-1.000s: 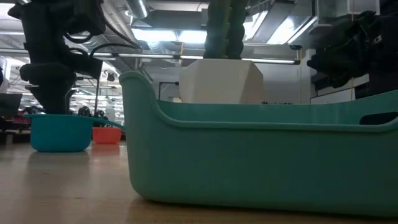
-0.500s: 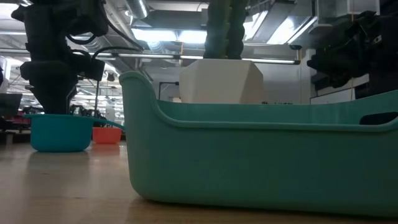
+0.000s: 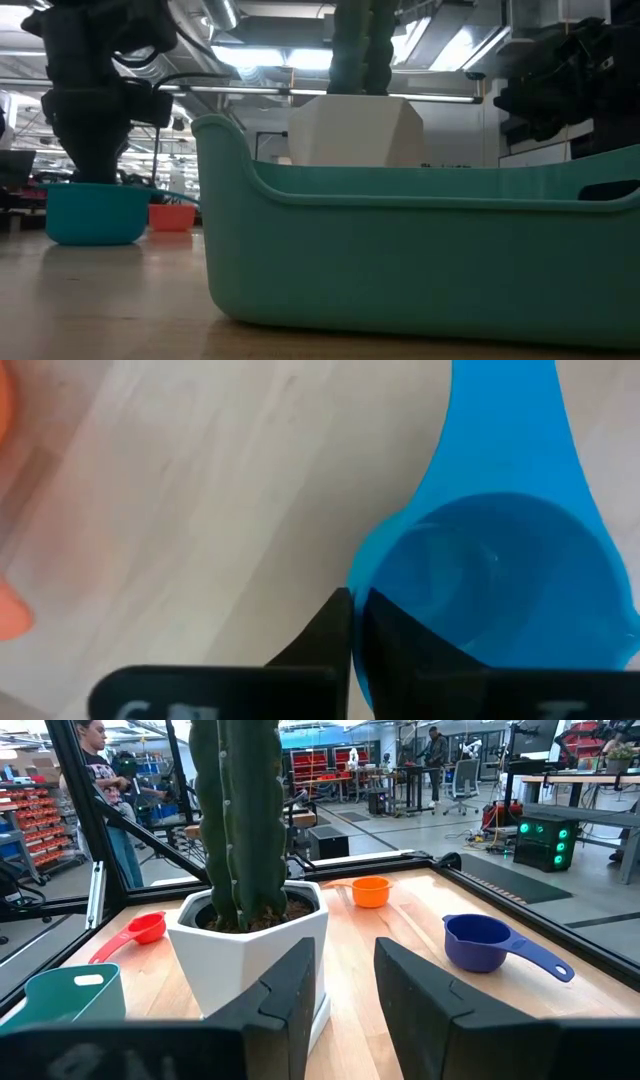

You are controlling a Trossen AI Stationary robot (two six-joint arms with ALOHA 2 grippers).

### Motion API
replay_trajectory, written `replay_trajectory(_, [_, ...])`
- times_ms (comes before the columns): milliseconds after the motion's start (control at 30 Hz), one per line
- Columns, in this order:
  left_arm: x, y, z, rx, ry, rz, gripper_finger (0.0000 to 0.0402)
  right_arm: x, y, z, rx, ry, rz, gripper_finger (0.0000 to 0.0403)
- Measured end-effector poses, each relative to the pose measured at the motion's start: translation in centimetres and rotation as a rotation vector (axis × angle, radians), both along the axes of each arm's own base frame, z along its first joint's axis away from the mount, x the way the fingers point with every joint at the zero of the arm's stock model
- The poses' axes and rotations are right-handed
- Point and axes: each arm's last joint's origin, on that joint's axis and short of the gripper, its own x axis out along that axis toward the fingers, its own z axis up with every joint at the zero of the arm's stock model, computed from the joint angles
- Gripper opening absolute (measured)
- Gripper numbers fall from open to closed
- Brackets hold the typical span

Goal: Nest measuring cups in basket
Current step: Adjust the light blue measuring cup

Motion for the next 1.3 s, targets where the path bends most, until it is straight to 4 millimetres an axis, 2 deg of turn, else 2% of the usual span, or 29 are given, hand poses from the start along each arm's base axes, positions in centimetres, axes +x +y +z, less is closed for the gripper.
replay_trajectory(267, [0.5,-1.1,0.2,-0.060,-0.067,0.006,0.0006,0.0,0.0,0.0,0.000,0.000,0.000,0.0112])
replay_trajectory(600, [1.7,-4.3,1.3,-0.209,-0.282,0.049,0.0004,0.0,0.0,0.0,0.000,0.000,0.000,0.0112])
replay_trajectory(767, [2.2,-6.1,0.8,-0.255,-0.319,0.062,0.0003,0.0,0.0,0.0,0.000,0.000,0.000,0.0112])
replay_trajectory(900, [3.2,-7.3,0.1,-0.244,-0.278,0.057,0.0003,0.0,0.0,0.0,0.000,0.000,0.000,0.0112])
replay_trajectory(1067, [5.6,-8.6,0.4,-0.203,-0.260,0.031,0.0003,0.0,0.0,0.0,0.000,-0.002,0.000,0.0112])
replay_trajectory(1167, [6.8,-9.0,0.5,-0.169,-0.220,0.011,0.0004,0.0,0.0,0.0,0.000,-0.002,0.000,0.0112])
replay_trajectory(1300, [7.5,-9.0,0.1,-0.120,-0.135,0.007,0.0007,0.0,0.0,0.0,0.000,-0.002,0.000,0.0112])
